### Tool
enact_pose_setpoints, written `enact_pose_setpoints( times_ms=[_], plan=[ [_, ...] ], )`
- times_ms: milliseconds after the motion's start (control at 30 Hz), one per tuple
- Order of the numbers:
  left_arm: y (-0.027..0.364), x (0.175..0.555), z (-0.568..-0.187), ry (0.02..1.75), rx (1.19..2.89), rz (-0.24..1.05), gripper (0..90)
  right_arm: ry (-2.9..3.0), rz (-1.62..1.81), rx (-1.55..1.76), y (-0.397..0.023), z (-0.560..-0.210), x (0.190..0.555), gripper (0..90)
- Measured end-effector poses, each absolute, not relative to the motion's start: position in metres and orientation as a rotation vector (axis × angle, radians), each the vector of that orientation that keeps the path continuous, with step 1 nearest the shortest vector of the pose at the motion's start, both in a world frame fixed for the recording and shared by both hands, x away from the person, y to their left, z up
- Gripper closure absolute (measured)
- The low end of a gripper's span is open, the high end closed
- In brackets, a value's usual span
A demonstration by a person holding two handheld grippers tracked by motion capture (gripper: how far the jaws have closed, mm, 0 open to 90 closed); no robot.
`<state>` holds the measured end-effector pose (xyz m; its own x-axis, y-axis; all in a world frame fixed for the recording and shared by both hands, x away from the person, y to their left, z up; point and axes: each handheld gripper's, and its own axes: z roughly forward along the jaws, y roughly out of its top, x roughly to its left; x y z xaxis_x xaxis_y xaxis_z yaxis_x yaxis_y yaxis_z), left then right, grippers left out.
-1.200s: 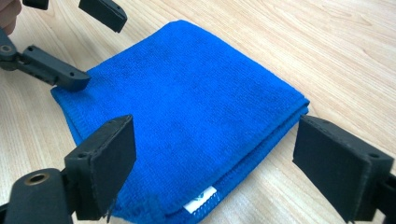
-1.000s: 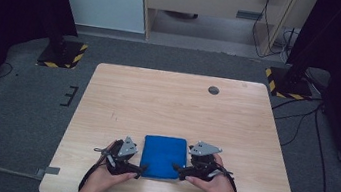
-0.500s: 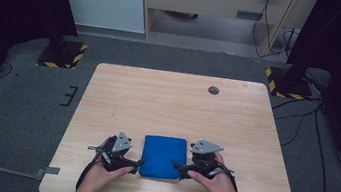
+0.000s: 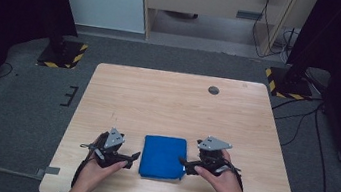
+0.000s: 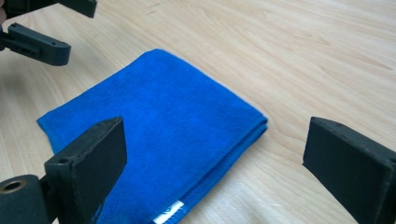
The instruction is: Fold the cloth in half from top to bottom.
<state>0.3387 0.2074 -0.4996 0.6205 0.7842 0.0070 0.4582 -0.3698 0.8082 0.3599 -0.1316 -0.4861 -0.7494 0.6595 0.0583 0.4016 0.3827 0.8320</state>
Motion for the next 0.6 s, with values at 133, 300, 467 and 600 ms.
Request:
enact_pose_setpoints(
  times_ms=[133,300,467,600],
  plan=[
    [0.213,0.340,-0.499,0.995,2.021,0.522,7.9,2.343,1.306,0.953,-0.139,-0.484,0.362,6.4],
    [0.225,0.345,-0.499,1.037,2.016,0.545,8.0,2.310,1.296,0.992,-0.153,-0.484,0.365,6.3],
    [0.238,0.353,-0.505,1.091,2.048,0.596,8.0,2.254,1.259,1.073,-0.180,-0.491,0.372,6.1],
    [0.251,0.362,-0.513,1.159,2.059,0.590,7.9,2.180,1.207,1.181,-0.211,-0.501,0.381,6.5]
  ],
)
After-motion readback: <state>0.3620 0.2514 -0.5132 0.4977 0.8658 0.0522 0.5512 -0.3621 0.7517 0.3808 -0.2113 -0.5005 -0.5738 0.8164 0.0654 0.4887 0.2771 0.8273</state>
